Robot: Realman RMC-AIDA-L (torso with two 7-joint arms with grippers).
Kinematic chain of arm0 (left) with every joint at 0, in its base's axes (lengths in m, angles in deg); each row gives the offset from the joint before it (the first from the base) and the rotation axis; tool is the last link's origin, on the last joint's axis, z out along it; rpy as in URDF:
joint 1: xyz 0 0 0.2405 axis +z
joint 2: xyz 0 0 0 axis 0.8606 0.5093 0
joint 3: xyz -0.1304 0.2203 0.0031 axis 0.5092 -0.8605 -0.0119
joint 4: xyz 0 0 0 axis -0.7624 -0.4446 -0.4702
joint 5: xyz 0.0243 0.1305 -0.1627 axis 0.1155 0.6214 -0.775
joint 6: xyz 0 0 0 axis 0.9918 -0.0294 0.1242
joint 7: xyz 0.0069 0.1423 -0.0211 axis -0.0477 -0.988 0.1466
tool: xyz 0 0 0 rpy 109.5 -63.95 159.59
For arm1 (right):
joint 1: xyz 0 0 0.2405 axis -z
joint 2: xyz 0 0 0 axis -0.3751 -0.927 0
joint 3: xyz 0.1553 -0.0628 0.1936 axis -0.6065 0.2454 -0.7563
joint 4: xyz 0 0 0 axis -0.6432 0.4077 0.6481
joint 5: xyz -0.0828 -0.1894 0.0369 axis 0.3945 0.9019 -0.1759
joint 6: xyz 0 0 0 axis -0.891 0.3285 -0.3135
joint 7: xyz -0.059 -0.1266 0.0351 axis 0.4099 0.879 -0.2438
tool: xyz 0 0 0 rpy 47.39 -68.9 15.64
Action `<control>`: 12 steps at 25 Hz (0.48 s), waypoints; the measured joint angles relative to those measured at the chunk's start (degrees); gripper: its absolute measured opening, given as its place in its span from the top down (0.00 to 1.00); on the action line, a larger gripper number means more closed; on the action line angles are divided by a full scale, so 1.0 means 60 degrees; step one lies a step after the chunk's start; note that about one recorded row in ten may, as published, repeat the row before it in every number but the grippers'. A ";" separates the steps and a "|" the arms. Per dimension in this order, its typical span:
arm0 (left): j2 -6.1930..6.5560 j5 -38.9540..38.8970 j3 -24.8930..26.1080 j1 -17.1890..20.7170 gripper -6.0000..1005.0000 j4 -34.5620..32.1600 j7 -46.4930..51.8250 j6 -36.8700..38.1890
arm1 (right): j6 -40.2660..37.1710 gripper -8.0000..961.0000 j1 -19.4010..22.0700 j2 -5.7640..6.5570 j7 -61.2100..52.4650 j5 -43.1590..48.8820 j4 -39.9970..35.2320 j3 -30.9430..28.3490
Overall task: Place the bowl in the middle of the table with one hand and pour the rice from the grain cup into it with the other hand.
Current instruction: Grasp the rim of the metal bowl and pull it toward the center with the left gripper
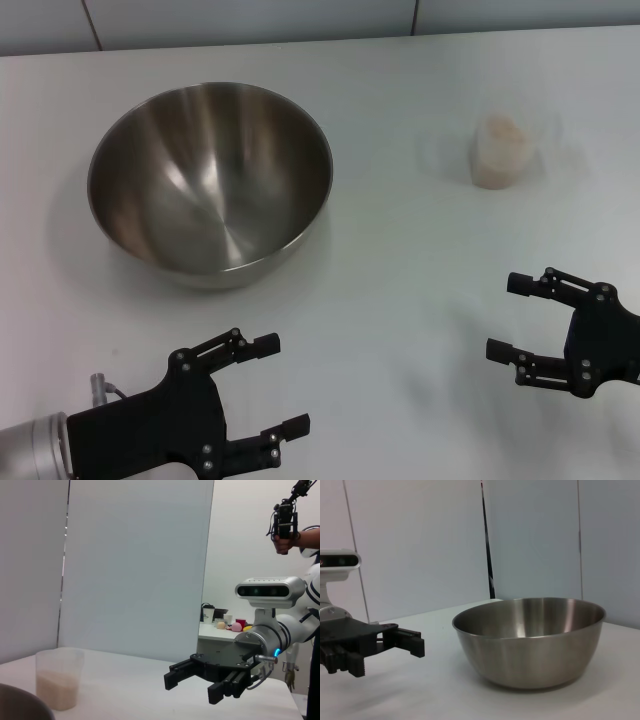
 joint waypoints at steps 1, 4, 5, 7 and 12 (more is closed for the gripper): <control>-0.0001 0.0000 0.0000 0.0000 0.22 0.0000 0.0000 0.0004 | 0.0000 0.14 0.0000 0.0000 0.0000 0.0000 0.0000 0.0000; 0.0000 0.0000 0.0000 0.0000 0.22 0.0000 0.0000 0.0013 | 0.0004 0.14 0.0001 0.0000 0.0000 0.0001 0.0008 0.0000; 0.0000 0.0000 0.0000 0.0000 0.22 0.0000 0.0000 0.0013 | 0.0004 0.14 0.0001 0.0000 0.0000 0.0001 0.0008 0.0000; 0.0000 0.0000 0.0000 0.0000 0.22 0.0000 0.0000 0.0013 | 0.0006 0.14 0.0001 0.0000 0.0001 0.0000 0.0015 0.0000; 0.0000 0.0000 0.0000 -0.0001 0.23 0.0000 0.0000 0.0013 | 0.0022 0.14 0.0002 0.0000 0.0016 0.0000 0.0016 0.0000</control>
